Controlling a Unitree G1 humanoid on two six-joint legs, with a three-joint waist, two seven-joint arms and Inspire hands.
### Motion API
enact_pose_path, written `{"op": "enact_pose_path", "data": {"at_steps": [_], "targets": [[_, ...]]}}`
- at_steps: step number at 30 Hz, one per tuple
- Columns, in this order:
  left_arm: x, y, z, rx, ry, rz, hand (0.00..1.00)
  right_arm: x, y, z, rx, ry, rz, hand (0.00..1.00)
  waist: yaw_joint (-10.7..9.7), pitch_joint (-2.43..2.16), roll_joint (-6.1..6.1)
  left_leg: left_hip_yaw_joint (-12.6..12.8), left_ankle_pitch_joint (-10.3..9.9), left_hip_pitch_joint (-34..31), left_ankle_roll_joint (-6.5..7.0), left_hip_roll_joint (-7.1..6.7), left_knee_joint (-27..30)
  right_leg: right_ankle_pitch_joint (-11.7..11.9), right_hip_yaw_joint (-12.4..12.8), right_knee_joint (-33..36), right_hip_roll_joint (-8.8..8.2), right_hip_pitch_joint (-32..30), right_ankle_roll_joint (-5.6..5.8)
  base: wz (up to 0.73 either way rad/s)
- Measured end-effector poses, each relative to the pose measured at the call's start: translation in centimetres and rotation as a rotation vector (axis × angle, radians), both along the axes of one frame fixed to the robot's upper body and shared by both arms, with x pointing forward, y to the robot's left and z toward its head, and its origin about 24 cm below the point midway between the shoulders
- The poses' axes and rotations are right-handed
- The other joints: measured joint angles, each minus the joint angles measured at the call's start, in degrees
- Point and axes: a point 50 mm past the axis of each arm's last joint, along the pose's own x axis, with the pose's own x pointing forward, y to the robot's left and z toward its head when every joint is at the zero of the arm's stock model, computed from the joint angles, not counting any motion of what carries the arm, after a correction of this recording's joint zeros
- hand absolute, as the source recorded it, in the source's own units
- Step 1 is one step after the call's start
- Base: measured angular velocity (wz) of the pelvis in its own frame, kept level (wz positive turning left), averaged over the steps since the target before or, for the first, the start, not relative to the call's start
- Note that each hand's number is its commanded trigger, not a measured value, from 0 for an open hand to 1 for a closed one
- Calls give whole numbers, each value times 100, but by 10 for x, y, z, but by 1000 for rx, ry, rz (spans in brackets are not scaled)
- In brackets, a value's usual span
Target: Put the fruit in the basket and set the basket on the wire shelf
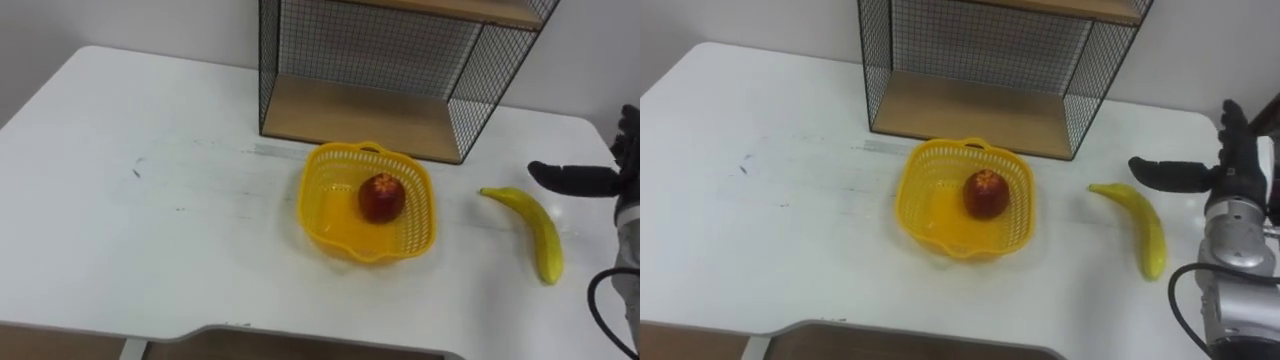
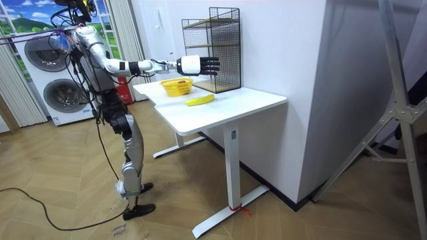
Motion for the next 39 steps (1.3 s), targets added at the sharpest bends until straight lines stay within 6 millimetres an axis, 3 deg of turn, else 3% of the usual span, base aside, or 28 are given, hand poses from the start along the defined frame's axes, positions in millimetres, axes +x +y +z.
{"op": "enact_pose_path", "data": {"at_steps": [9, 30, 39], "targets": [[-5, -1, 0, -21, 16, -11, 0, -4, 0, -16, 17, 115, 84, 0, 0, -8, 82, -29, 0, -39, -1, 3, 29, 0, -132, 3, -8, -14, 0, 2], [-7, 2, 1, -13, 18, 19, 0, -24, -12, -51, 76, 321, 102, 0, 3, -26, 68, -33, 1, -78, -1, 2, 62, 1, -129, -1, -6, 0, -1, 0], [-5, 2, 1, -15, -3, 24, 0, -32, -15, -60, 72, 349, 86, 0, -10, -8, 103, -131, -13, 0, 8, -12, 145, 1, -211, -1, -9, 168, -1, 6]]}}
